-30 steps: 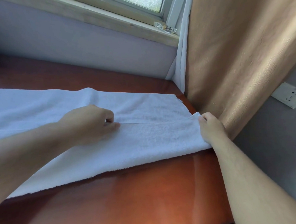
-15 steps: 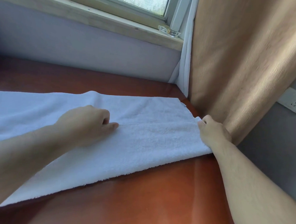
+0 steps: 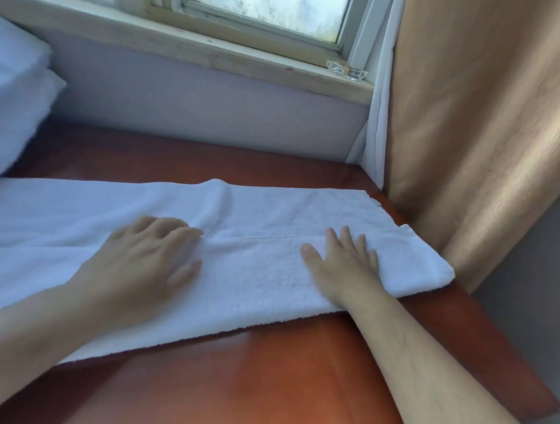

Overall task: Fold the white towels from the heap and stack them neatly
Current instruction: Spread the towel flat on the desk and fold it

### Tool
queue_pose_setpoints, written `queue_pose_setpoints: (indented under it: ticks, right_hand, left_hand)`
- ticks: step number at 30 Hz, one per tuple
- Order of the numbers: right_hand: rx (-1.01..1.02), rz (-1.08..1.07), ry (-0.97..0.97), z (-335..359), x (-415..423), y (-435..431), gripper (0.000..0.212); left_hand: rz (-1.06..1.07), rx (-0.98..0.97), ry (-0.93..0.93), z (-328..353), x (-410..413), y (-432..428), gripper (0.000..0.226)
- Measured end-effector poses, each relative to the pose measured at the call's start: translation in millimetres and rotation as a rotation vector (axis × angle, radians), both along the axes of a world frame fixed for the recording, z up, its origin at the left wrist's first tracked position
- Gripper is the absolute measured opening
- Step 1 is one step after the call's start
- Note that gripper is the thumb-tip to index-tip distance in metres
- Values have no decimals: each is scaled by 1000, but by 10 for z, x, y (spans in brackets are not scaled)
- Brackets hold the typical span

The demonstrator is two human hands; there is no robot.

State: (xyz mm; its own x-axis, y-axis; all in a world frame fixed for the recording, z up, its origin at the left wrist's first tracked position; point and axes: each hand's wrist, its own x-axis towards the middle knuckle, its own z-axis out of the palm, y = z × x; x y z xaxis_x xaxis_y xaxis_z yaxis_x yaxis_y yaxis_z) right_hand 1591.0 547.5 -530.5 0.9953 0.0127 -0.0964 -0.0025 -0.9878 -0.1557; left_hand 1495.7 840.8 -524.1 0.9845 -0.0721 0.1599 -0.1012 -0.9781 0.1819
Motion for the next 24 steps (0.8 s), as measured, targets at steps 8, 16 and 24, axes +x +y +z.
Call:
queue_pose_setpoints:
  ticks: [8,16,24]
  right_hand:
    - [-90,-73,37,78,-78,-243,83]
    - [-19,120,-111,376,-366,678,74]
    - [62,529,-35,313,-434,2277,70]
  left_hand:
    - [108,-10,194,-98,-161,387,80]
    - [254,-33,115,2,-312,997,58]
    - [343,-24,161,-31,-588,1437,65]
